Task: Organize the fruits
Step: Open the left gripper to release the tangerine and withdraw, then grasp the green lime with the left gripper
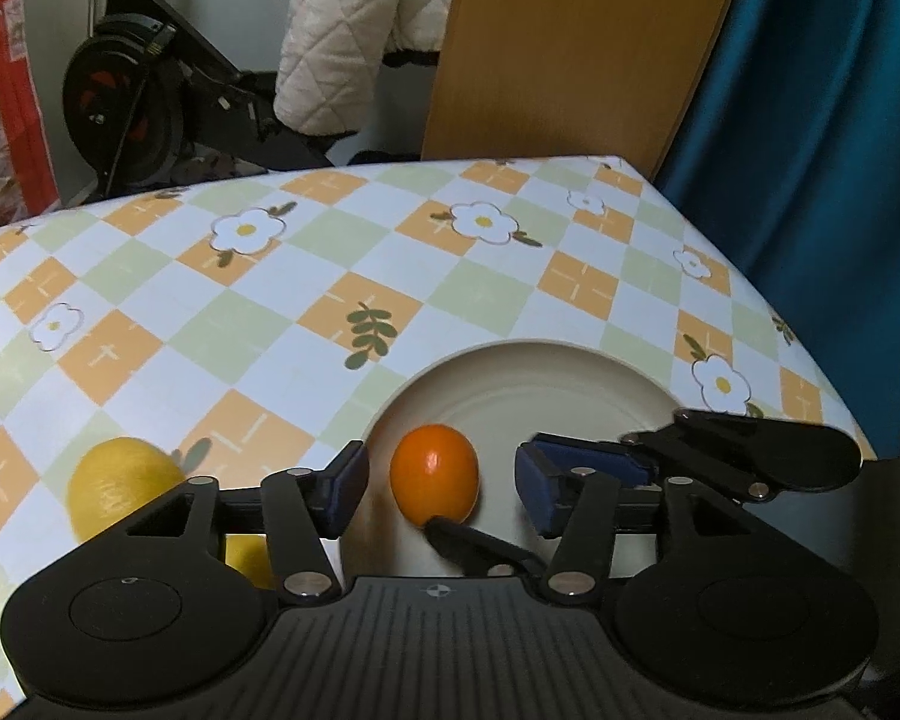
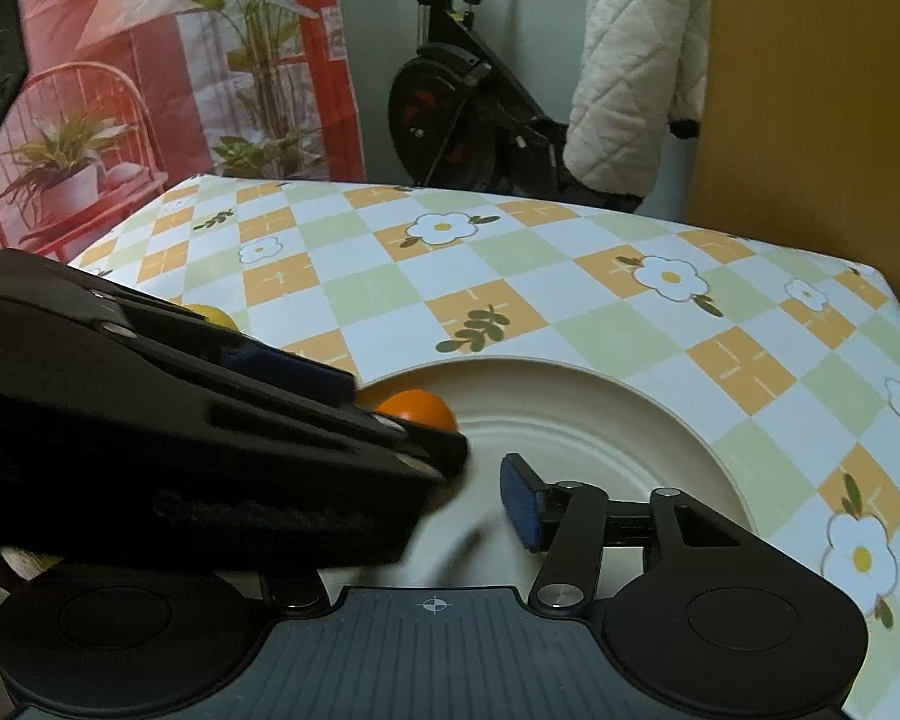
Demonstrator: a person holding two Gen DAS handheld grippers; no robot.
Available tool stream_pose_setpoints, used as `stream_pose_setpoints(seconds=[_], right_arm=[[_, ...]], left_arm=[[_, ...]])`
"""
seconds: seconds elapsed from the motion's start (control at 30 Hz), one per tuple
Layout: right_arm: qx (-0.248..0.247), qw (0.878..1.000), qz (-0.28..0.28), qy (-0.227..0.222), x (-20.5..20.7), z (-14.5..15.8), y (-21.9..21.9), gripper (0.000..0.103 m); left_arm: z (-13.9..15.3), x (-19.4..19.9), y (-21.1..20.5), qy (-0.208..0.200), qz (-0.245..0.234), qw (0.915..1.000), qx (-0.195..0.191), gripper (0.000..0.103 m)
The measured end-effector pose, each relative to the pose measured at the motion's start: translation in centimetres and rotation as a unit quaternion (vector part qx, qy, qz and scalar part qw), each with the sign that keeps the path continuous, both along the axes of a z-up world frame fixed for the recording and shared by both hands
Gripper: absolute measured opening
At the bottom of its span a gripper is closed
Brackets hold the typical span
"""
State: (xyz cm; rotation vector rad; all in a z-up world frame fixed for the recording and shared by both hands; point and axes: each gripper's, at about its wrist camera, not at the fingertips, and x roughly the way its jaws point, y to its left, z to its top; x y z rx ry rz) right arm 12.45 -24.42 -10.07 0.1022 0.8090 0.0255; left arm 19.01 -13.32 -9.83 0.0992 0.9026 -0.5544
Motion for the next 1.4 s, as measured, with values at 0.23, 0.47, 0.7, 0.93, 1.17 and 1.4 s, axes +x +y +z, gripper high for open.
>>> stream_pose_setpoints(seconds=[0.23,0.47,0.7,0.93,1.17,1.4], right_arm=[[0.021,0.999,-0.027,-0.015,-2.4,1.2,0.1,0.052],[0.008,0.999,-0.003,-0.032,-4.4,2.6,2.5,0.052],[0.009,0.999,0.019,-0.041,-5.8,3.8,4.8,0.052],[0.012,0.998,0.040,-0.040,-7.0,3.7,6.8,0.052],[0.007,0.997,0.067,-0.027,-7.3,3.1,8.5,0.052],[-0.004,0.995,0.098,-0.018,-7.6,2.7,9.9,0.052]], left_arm=[[2.5,-2.4,1.7,-0.026,0.014,0.9996,0.000,0.057],[4.0,-4.5,5.0,-0.031,0.047,0.9984,-0.010,0.057],[4.6,-6.4,9.0,-0.033,0.073,0.9966,-0.021,0.057],[4.5,-8.0,13.1,-0.026,0.100,0.9941,-0.033,0.057],[2.8,-8.7,15.7,0.001,0.125,0.9912,-0.046,0.057],[1.3,-9.7,16.1,0.022,0.117,0.9914,-0.054,0.057]])
